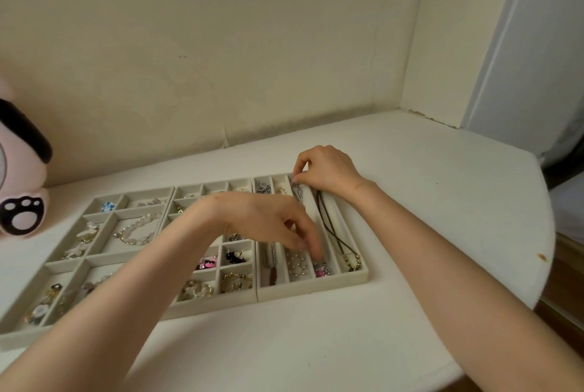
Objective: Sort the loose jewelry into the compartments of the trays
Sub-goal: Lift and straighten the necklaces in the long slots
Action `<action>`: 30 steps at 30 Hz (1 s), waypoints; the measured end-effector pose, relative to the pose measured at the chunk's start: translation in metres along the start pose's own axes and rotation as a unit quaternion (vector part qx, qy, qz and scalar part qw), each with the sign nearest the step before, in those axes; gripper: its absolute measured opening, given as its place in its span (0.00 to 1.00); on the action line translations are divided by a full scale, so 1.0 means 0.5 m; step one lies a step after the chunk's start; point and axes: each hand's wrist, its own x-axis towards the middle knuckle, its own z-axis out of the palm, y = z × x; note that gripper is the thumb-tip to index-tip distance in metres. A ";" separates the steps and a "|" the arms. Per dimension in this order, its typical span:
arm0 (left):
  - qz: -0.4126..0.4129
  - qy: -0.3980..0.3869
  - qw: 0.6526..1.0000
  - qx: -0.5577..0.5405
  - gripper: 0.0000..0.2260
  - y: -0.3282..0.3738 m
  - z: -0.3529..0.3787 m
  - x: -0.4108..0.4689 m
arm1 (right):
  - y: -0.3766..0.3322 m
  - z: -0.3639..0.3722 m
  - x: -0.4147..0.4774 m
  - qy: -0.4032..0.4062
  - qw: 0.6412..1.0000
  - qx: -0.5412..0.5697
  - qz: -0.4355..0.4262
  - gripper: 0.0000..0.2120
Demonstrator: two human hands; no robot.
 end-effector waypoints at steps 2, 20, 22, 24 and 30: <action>-0.008 -0.022 1.000 0.010 0.14 0.000 -0.003 -0.004 | 0.001 -0.008 -0.001 -0.013 1.000 0.011 0.004 0.03; -0.027 -0.079 0.996 0.031 0.17 0.007 -0.006 -0.008 | -0.012 0.018 0.001 0.019 0.997 -0.076 -0.021 0.07; -0.029 -0.080 0.996 0.033 0.18 0.006 -0.006 -0.007 | -0.011 0.010 0.000 0.008 0.999 -0.048 -0.016 0.07; -0.031 -0.082 0.996 0.034 0.18 0.006 -0.005 -0.004 | -0.011 0.005 0.000 -0.010 0.999 -0.042 -0.015 0.07; -0.034 -0.080 0.996 0.034 0.17 0.005 -0.006 -0.005 | -0.009 0.012 0.004 -0.014 0.997 -0.065 -0.027 0.05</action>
